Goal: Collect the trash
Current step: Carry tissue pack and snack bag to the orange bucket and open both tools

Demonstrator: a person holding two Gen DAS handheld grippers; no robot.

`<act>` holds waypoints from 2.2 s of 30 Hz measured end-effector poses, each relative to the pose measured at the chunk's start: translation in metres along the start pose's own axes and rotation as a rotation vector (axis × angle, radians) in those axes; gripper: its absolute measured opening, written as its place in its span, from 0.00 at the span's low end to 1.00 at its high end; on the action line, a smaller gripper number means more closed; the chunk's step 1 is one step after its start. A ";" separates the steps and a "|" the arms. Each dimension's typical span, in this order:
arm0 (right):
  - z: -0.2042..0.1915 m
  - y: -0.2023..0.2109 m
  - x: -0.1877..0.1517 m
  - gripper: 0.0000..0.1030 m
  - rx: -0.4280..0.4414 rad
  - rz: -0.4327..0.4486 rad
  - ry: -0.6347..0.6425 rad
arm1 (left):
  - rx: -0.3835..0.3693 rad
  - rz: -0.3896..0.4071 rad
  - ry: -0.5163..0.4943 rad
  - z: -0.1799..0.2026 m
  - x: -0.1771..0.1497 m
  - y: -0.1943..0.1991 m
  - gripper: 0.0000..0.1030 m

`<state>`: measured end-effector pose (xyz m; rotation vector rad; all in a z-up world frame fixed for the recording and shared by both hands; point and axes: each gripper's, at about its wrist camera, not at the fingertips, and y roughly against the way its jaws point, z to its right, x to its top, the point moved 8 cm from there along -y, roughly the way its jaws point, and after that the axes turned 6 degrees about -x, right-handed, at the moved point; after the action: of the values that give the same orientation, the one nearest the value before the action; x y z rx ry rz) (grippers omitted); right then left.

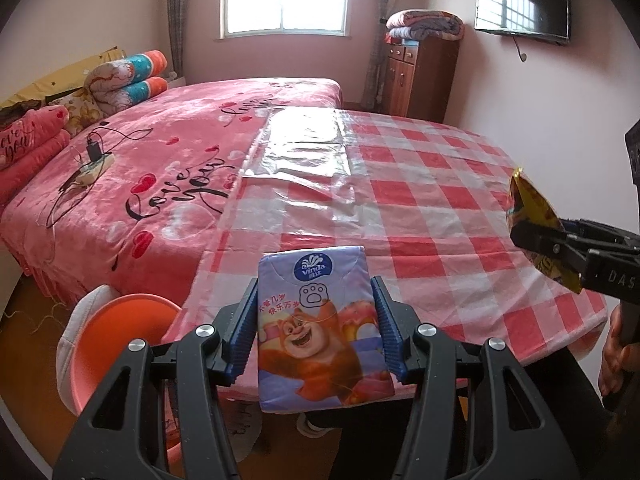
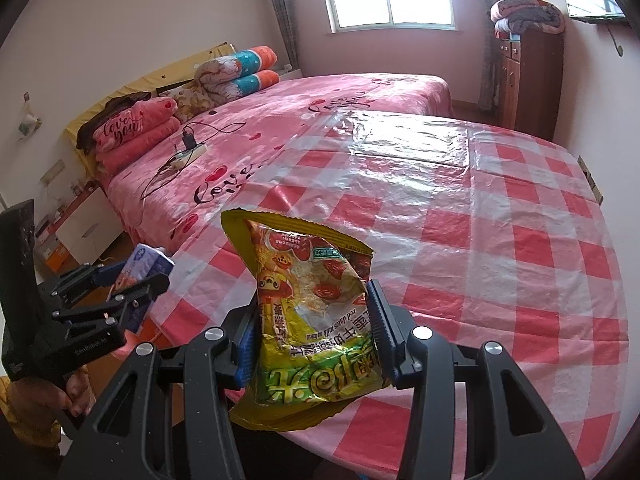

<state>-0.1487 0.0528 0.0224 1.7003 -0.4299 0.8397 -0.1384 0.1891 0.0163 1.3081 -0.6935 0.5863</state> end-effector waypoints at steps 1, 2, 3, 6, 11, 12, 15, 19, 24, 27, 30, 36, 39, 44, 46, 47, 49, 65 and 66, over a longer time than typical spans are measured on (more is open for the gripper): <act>-0.003 -0.001 0.000 0.48 0.007 -0.004 0.002 | 0.006 0.005 0.003 -0.003 0.000 0.003 0.53; -0.004 -0.001 0.000 0.48 0.010 -0.006 0.005 | 0.010 0.008 0.004 -0.005 0.001 0.004 0.53; -0.006 -0.002 0.001 0.48 0.014 -0.008 0.009 | 0.018 0.013 0.007 -0.008 0.001 0.007 0.53; -0.018 -0.005 0.002 0.48 0.034 -0.018 0.027 | 0.039 0.024 0.023 -0.019 0.001 0.013 0.53; -0.047 -0.012 0.008 0.48 0.088 -0.039 0.069 | 0.076 0.033 0.064 -0.044 -0.002 0.022 0.53; -0.055 -0.014 0.010 0.48 0.107 -0.045 0.077 | 0.087 0.033 0.074 -0.051 -0.003 0.024 0.53; -0.074 -0.020 0.014 0.48 0.147 -0.056 0.096 | 0.116 0.031 0.101 -0.068 -0.006 0.026 0.53; -0.105 -0.030 0.021 0.48 0.209 -0.079 0.135 | 0.160 0.019 0.148 -0.097 -0.012 0.027 0.53; -0.139 -0.046 0.028 0.48 0.291 -0.120 0.165 | 0.219 -0.010 0.199 -0.132 -0.024 0.026 0.53; -0.162 -0.059 0.027 0.48 0.341 -0.153 0.184 | 0.247 -0.028 0.222 -0.147 -0.032 0.024 0.53; -0.183 -0.071 0.027 0.48 0.390 -0.190 0.198 | 0.280 -0.049 0.252 -0.166 -0.041 0.021 0.53; -0.223 -0.085 0.025 0.48 0.469 -0.236 0.226 | 0.333 -0.088 0.306 -0.196 -0.060 0.016 0.53; -0.242 -0.091 0.023 0.48 0.500 -0.254 0.251 | 0.351 -0.103 0.323 -0.205 -0.068 0.015 0.53; -0.269 -0.102 0.018 0.48 0.532 -0.282 0.280 | 0.371 -0.130 0.352 -0.219 -0.079 0.010 0.53; -0.277 -0.105 0.016 0.48 0.544 -0.294 0.288 | 0.375 -0.140 0.361 -0.223 -0.083 0.008 0.53; -0.280 -0.108 0.016 0.48 0.547 -0.298 0.289 | 0.377 -0.143 0.364 -0.224 -0.085 0.008 0.53; -0.286 -0.112 0.014 0.48 0.556 -0.311 0.291 | 0.380 -0.151 0.372 -0.227 -0.088 0.006 0.53; -0.289 -0.125 0.022 0.88 0.473 -0.214 0.325 | 0.508 -0.209 0.463 -0.266 -0.119 0.008 0.84; -0.286 -0.124 0.024 0.89 0.457 -0.197 0.330 | 0.515 -0.203 0.460 -0.266 -0.118 0.010 0.85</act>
<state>-0.1385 0.3633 -0.0134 1.9299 0.1678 1.1045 -0.1908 0.4528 -0.0963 1.6145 -0.0216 0.8972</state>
